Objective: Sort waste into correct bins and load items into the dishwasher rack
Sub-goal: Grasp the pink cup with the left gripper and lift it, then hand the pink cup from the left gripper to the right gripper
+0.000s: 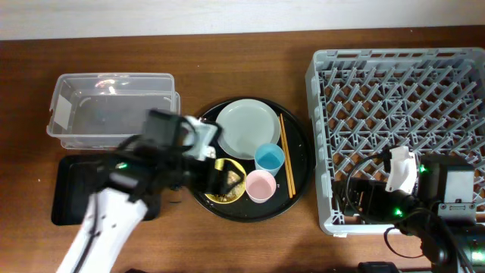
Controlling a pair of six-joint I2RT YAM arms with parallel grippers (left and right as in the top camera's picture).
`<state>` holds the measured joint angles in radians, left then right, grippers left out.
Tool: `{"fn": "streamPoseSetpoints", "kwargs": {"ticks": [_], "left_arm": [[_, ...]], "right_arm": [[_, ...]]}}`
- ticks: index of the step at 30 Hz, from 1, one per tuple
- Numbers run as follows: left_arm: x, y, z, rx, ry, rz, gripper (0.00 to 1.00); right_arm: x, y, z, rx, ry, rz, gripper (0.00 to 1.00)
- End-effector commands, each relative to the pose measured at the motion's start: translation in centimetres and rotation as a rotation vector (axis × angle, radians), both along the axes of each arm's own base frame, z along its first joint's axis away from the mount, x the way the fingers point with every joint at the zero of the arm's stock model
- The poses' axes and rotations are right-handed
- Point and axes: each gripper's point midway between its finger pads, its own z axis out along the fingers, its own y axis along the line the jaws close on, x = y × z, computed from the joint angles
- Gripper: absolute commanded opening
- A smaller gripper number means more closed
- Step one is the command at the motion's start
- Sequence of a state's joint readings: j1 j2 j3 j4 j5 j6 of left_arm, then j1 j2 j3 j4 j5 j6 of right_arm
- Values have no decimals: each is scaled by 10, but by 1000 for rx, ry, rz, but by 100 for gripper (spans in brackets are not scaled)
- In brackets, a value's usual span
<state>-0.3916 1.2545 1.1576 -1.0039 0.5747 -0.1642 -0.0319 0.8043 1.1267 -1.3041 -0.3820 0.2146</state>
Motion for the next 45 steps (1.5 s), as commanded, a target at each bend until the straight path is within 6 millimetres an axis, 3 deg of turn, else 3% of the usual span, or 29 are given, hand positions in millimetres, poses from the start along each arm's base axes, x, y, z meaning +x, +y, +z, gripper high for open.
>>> {"fn": "streamPoseSetpoints", "kwargs": {"ticks": [1,3,4,5,6,7,10,11,13,14,16,17,18,19,20,22,23,24,25,27,29,30,34,35,36,37,39,42,45], "left_arm": [[9,-3,-60,364,3,52,84],[8,-32,-97,452,11,-1,65],[10,-43,-110,466,4,-24,63],[15,-48,-132,527,-4,-13,52],[19,-47,-141,555,-5,-9,44],[20,-49,-145,555,-3,-10,38],[15,-57,-145,515,23,-32,0],[0,-67,-138,445,88,-73,1],[-15,-85,-103,318,144,-125,0],[-15,-85,-88,307,131,-123,1],[-1,-73,-35,246,70,-66,0],[9,-66,-13,193,38,-28,1],[22,-59,23,39,16,7,0],[26,-60,51,-120,16,-18,0],[19,-71,96,-385,-12,-179,1],[1,-82,141,-629,-46,-378,1],[-6,-84,152,-680,-54,-435,1],[-10,-84,154,-696,-47,-452,0],[-14,-85,156,-708,-40,-470,0],[-19,-87,161,-730,-45,-503,0],[-25,-95,163,-734,-70,-542,1],[-25,-97,164,-733,-86,-548,0],[-17,-102,159,-693,-125,-515,1],[-15,-102,157,-682,-132,-502,5],[-14,-102,156,-677,-135,-497,31],[-12,-102,155,-670,-140,-489,99],[0,-99,151,-637,-163,-440,99],[20,-83,146,-610,-170,-356,100],[37,-56,135,-582,-105,-239,99]], "right_arm": [[5,-3,-2,-4,20,-18,99],[9,-3,-8,-3,53,-18,98],[11,-3,-12,-2,77,-17,98],[11,-3,-17,-2,109,-18,98],[10,-3,-22,-1,144,-18,98],[8,-3,-27,0,180,-17,98],[8,-3,-29,0,195,-17,98],[8,-3,-28,0,190,-17,98],[9,-3,-26,-1,177,-16,98],[10,-3,-26,-1,170,-16,98],[14,-3,-16,-6,134,-8,98],[18,-3,-2,-7,92,-7,98],[20,5,16,13,29,49,100],[19,27,41,85,-71,199,98],[10,59,70,221,-188,399,93],[-1,88,106,432,-295,583,86],[1,90,111,452,-313,602,86],[-2,96,123,497,-372,669,95],[-12,104,144,571,-477,788,96],[-11,104,148,573,-498,799,98],[-15,105,152,608,-496,817,87],[-17,106,153,615,-495,823,73],[-26,115,153,631,-480,878,58],[-25,115,151,620,-480,871,57],[-24,114,150,592,-486,857,57],[-21,111,146,538,-496,829,55],[-14,100,144,407,-495,699,47],[-8,73,149,219,-497,475,47],[-1,13,138,1,-373,79,47]]}}
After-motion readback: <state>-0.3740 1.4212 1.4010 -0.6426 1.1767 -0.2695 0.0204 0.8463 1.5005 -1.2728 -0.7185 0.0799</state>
